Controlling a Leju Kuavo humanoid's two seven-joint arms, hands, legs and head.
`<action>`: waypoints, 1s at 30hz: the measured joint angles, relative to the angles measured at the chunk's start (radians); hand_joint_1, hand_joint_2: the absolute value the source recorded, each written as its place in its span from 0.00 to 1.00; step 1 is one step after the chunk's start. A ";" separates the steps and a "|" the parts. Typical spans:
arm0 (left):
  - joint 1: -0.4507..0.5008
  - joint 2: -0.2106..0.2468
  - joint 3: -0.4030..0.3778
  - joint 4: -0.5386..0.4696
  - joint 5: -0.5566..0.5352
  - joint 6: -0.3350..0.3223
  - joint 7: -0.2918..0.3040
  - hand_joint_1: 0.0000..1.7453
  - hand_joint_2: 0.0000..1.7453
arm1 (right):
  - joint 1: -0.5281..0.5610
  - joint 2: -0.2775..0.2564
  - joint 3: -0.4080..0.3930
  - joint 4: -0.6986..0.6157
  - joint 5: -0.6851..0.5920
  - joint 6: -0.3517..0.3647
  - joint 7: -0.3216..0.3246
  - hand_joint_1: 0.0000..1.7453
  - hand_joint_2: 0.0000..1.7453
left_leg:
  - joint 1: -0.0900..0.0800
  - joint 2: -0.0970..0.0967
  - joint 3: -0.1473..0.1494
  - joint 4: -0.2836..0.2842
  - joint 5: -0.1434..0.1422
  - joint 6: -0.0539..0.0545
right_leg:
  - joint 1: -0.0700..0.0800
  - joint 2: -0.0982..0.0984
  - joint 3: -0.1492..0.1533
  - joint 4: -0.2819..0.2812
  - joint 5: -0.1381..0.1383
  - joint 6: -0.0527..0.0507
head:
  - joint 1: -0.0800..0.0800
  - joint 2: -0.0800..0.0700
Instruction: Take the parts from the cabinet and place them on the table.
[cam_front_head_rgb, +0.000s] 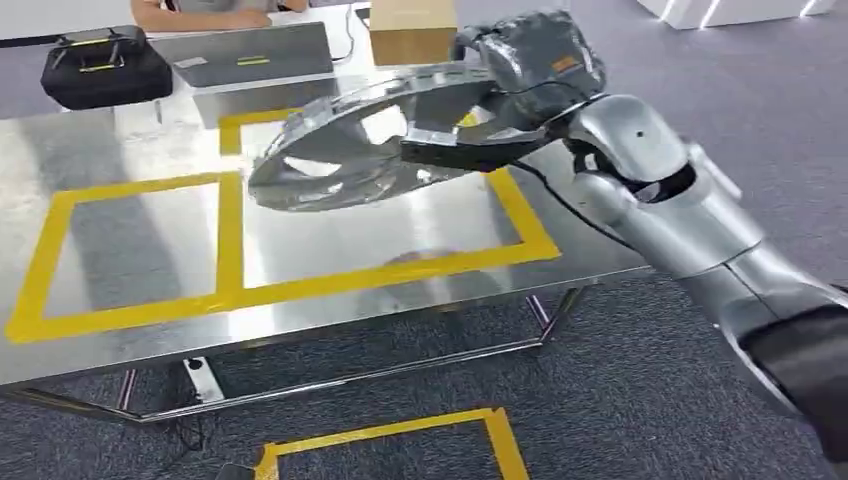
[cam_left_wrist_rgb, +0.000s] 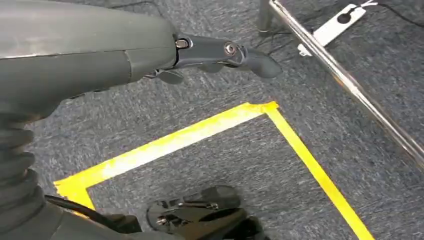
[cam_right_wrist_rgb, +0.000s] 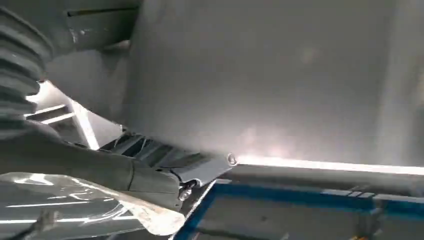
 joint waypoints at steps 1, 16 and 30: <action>-0.002 0.000 -0.003 0.000 -0.001 -0.001 0.001 0.00 1.00 | -0.002 0.021 0.014 0.025 0.000 0.003 0.000 1.00 1.00 | 0.002 0.000 -0.034 0.068 -0.022 -0.003 | 0.001 0.002 0.000 0.000 0.000 -0.001 | 0.000 0.000; -0.009 0.000 -0.034 0.001 -0.002 -0.062 -0.039 0.00 1.00 | -0.047 0.213 0.091 0.305 -0.057 0.032 -0.065 1.00 1.00 | 0.009 0.001 0.098 -0.224 0.122 0.043 | 0.008 0.001 -0.041 0.088 -0.065 0.032 | 0.005 0.000; 0.001 -0.005 -0.040 0.004 0.010 -0.066 -0.039 0.00 1.00 | -0.044 0.220 0.171 0.387 -0.102 0.066 -0.111 0.00 0.00 | -0.004 -0.002 0.121 -0.204 0.105 0.011 | 0.020 -0.009 0.067 -0.057 0.013 -0.019 | 0.006 0.000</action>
